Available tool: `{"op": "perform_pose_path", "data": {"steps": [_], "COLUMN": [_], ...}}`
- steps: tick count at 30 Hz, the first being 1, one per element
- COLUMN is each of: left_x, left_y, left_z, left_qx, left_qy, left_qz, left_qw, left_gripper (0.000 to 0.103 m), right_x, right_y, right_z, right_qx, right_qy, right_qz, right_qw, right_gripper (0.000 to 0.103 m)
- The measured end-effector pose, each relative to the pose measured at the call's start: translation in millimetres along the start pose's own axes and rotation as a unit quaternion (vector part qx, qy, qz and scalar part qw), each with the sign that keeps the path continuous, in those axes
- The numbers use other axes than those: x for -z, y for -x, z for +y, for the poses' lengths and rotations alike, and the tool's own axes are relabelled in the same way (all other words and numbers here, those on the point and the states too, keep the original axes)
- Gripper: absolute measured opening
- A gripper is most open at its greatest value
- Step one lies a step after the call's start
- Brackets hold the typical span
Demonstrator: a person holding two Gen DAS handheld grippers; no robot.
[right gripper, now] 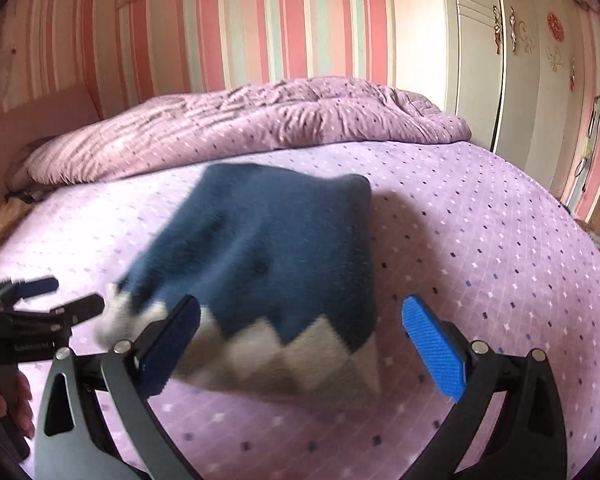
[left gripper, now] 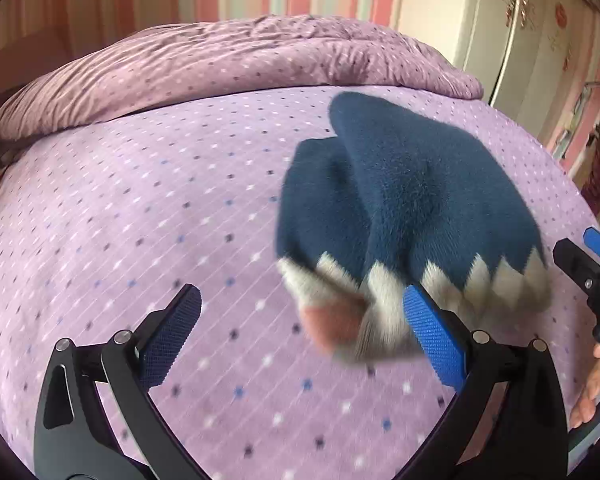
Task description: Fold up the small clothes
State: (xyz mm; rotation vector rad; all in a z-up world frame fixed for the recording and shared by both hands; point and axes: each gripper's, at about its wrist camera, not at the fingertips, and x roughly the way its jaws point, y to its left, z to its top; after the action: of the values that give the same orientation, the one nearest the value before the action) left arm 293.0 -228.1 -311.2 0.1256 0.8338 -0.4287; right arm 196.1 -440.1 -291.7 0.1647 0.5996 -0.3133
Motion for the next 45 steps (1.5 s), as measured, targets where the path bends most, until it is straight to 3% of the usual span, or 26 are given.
{"op": "perform_pose_path", "data": {"steps": [7,18,33,38,45], "left_x": [31,112,197,209,196], "left_y": [81,204,308,334,365], "left_z": [47,100,88,82,77], "left_qx": [-0.033,-0.092,-0.097,-0.114,-0.119], "left_qy": [0.05,0.098,0.102,0.093,0.092], "left_qz": [-0.009,-0.001,0.012,0.005,-0.027], "left_qw": [0.9982,0.991,0.9899,0.9891,0.9883], "left_gripper": [0.1,0.1,0.1,0.1,0.1], "right_x": [3,55,128,126,101], "right_y": [60,168,272,299,334], "right_z": [33,89,110,110,120], "right_qx": [-0.032,-0.033,-0.04,-0.024,-0.019], "right_qy": [-0.019,-0.001,0.017,0.026,0.047], "right_qz": [0.016,0.044,0.067,0.045,0.007], "right_qw": [0.999,0.998,0.997,0.998,0.999], "right_gripper": [0.101,0.101,0.101,0.101,0.101]}}
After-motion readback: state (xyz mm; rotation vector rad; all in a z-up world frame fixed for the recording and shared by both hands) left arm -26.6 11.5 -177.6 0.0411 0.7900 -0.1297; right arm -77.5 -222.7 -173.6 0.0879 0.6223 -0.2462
